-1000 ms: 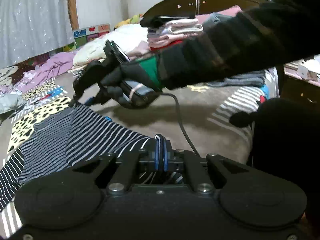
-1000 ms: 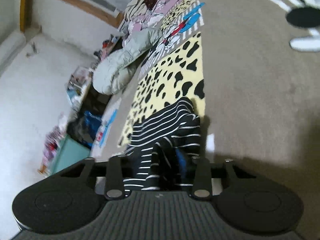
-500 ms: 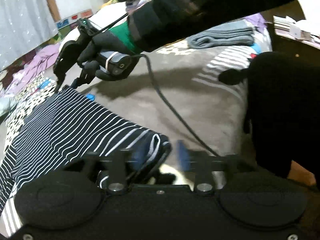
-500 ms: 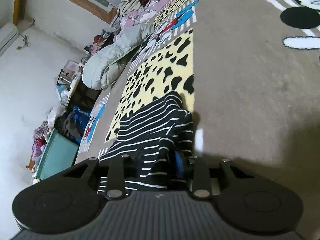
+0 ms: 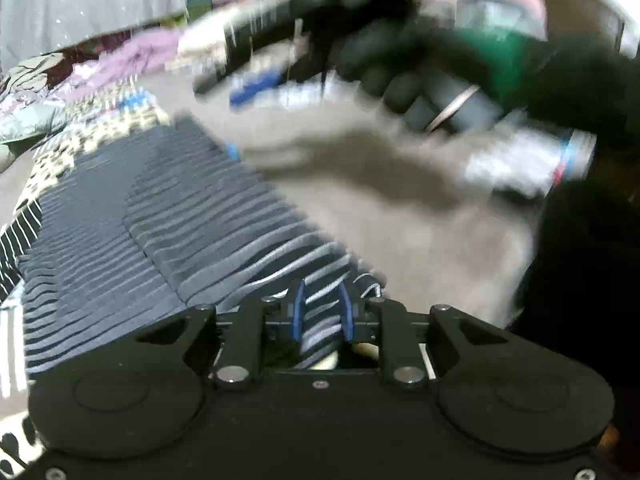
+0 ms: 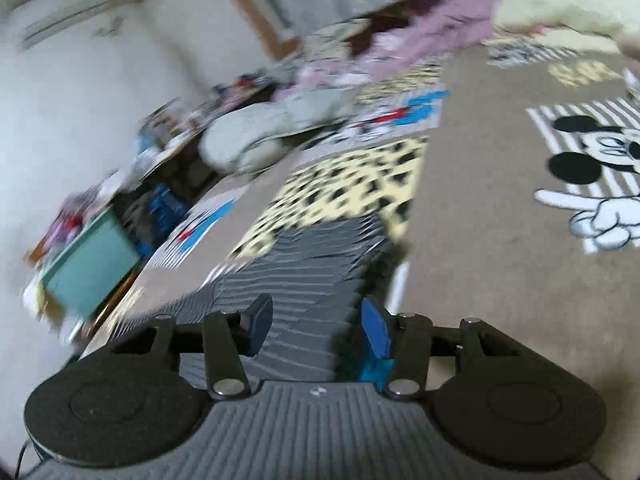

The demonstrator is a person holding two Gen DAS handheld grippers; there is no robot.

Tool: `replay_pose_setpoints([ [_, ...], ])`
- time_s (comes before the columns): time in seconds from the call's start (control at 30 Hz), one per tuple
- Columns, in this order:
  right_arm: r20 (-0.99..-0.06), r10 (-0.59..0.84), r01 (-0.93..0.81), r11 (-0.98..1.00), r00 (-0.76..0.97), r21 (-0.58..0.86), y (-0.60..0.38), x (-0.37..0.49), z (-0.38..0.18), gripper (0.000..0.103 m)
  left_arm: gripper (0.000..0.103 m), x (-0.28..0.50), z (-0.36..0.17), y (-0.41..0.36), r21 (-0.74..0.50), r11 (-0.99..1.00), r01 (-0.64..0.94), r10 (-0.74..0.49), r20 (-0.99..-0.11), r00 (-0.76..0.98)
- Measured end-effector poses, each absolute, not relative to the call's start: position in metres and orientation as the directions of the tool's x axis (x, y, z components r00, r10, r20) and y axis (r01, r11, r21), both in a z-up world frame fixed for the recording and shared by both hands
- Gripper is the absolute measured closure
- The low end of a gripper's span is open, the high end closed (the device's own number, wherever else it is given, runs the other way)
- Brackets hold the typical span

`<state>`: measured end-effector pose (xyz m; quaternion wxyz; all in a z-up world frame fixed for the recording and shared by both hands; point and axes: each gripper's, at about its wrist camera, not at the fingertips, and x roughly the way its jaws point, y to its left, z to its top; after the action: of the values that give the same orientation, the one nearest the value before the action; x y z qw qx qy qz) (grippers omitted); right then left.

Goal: Fold clothes

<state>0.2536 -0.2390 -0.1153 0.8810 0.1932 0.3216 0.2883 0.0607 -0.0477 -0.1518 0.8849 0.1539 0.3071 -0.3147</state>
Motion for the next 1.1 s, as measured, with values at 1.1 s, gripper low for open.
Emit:
replay_pose_setpoints([
  [1.1, -0.529, 0.585, -0.440, 0.811, 0.615, 0.385, -0.198, 0.076, -0.168, 0.086, 0.075, 0.273, -0.098, -0.084, 0.014, 0.914, 0.406, -0.317, -0.599, 0.736],
])
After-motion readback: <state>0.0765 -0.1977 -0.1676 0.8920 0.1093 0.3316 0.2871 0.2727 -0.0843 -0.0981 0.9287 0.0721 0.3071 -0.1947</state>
